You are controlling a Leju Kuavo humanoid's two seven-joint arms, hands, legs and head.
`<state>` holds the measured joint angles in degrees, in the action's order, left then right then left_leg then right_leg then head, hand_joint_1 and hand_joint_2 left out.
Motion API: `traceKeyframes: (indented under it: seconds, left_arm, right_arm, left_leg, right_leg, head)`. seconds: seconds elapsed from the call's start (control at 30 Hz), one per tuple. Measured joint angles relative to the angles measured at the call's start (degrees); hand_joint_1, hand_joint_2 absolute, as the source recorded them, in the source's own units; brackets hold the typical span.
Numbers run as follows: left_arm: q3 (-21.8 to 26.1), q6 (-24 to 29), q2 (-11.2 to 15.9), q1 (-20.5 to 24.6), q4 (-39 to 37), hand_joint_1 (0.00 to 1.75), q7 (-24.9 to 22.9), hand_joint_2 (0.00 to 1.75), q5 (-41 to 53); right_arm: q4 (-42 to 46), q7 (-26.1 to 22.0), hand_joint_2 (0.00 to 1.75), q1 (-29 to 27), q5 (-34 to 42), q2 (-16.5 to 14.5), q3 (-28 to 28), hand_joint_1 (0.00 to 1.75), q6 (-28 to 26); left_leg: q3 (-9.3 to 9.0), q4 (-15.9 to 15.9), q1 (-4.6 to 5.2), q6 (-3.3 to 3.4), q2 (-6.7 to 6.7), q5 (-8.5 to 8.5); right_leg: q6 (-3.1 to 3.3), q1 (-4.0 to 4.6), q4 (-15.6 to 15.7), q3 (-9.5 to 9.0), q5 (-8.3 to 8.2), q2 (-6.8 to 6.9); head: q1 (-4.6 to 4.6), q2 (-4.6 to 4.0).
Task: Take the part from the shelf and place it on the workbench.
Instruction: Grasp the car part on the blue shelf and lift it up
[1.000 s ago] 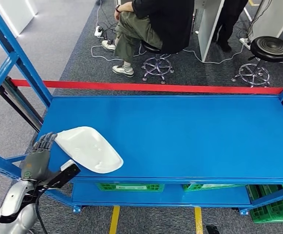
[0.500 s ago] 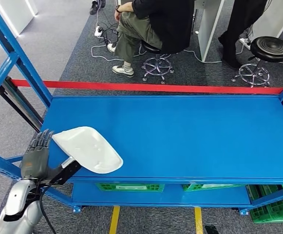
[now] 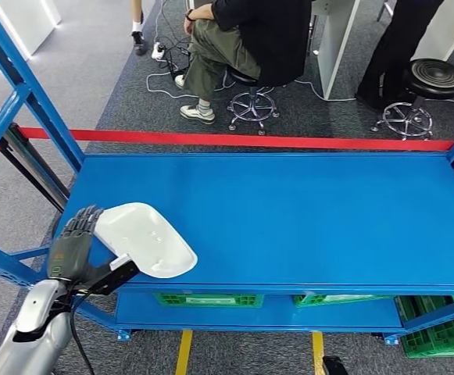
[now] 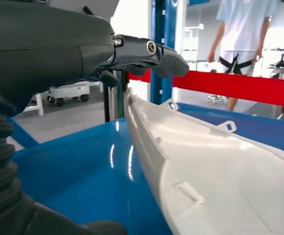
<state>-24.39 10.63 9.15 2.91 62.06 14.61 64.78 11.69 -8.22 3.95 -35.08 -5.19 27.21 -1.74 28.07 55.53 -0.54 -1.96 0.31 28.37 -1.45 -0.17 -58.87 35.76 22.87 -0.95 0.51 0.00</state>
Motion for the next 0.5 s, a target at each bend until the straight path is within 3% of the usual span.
traceKeyframes:
  seconds: [0.5]
  left_arm:
    - [-1.61,1.02,-0.82,5.37,-7.47,0.00,2.64,1.75,1.49]
  right_arm:
    - [0.00,0.51,0.00,0.70,-2.14,-0.48,-0.07,0.00,0.10]
  left_leg:
    - [-0.05,0.00,0.00,0.00,-0.01,-0.06]
  right_leg:
    - [-0.02,-0.02,0.01,-0.09,-0.08,0.02]
  head:
    - [0.00,0.00]
